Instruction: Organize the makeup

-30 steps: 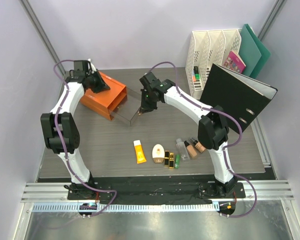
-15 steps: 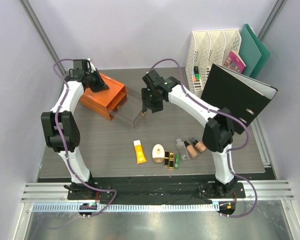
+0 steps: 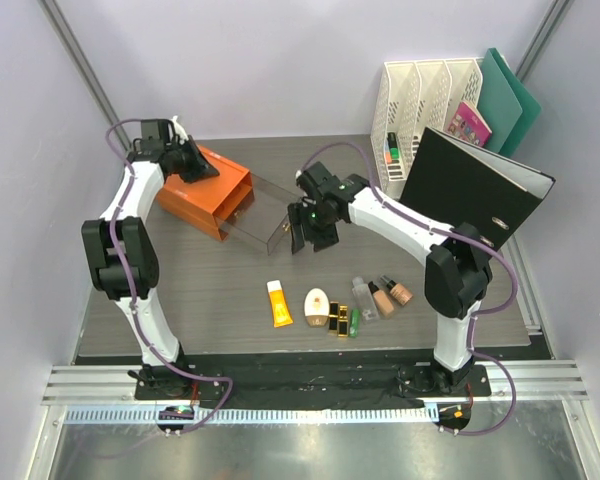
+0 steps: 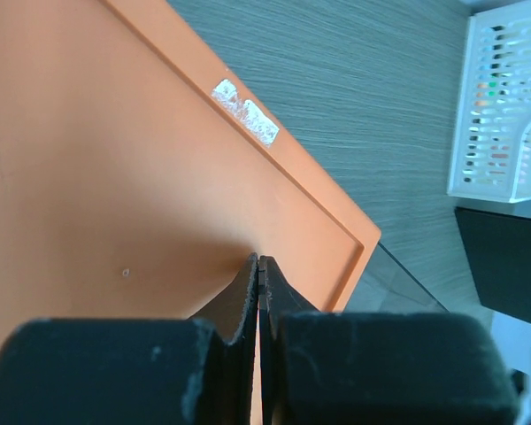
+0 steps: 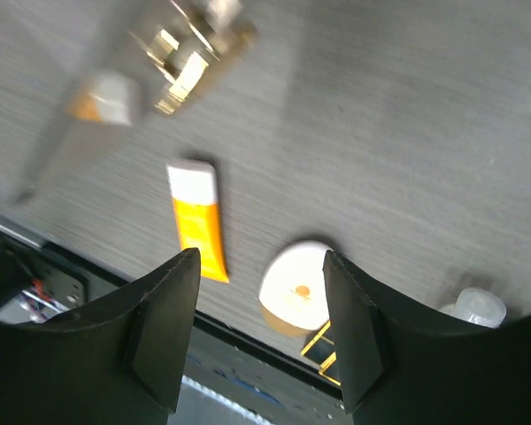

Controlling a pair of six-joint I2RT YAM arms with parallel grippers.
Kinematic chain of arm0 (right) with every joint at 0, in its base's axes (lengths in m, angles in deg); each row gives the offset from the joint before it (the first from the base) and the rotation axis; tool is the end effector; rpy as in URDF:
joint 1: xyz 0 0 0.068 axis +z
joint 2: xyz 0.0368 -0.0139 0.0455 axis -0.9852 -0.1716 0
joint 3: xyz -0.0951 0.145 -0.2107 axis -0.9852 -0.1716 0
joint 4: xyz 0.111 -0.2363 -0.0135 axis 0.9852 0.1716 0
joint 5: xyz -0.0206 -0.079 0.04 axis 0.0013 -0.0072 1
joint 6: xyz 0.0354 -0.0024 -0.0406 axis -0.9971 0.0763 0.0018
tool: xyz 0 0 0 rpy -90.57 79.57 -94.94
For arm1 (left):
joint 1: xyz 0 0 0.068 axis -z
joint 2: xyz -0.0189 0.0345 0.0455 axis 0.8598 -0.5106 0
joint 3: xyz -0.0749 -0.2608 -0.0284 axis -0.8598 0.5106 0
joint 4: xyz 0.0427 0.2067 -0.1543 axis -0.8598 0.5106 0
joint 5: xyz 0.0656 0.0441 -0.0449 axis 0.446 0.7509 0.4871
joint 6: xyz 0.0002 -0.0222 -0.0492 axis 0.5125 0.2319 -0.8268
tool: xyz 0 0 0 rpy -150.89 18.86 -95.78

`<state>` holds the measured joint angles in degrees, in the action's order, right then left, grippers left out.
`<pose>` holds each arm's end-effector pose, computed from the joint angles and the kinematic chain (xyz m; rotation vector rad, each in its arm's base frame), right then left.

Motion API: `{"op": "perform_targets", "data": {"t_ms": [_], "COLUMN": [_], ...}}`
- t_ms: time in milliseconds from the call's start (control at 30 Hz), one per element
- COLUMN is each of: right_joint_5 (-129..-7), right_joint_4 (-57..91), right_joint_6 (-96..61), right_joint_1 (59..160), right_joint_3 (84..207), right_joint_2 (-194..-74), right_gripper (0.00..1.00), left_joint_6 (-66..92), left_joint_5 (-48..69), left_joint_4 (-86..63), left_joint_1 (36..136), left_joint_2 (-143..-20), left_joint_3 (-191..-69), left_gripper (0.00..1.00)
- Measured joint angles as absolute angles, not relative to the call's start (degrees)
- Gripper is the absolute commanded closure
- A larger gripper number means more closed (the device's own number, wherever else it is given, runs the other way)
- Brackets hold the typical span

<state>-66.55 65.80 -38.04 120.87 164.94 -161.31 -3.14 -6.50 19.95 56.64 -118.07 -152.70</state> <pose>0.3036 0.2691 0.2697 -0.3818 2.7527 0.5639 0.4441 0.0054 0.2682 -0.4249 2.3621 -0.7346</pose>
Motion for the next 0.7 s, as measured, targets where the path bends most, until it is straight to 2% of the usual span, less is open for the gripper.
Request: {"op": "perform_targets", "data": {"t_ms": [133,367,700], "right_joint_5": [-65.3,-66.3,-79.7], "right_joint_4": [65.2,64.2,68.8], "right_joint_6": [-37.6,-37.8,-40.2], "right_joint_1": [120.9,120.9,120.9], "right_joint_3": [158.7,154.9,151.4], "right_joint_2": [-161.3,-161.3,-155.5], "right_gripper": [0.36,0.37,0.39], "left_joint_6": [-3.1,-2.8,-1.7], "left_joint_5": [-10.2,-15.4,-14.2], "left_joint_4": [17.5,16.1,14.6], "left_joint_1": [55.9,55.2,55.3], "left_joint_2": [-118.4,-119.8,-117.5], "left_joint_3": [-151.6,-151.9,-148.7], "left_gripper": [1.00,1.00,1.00]}}
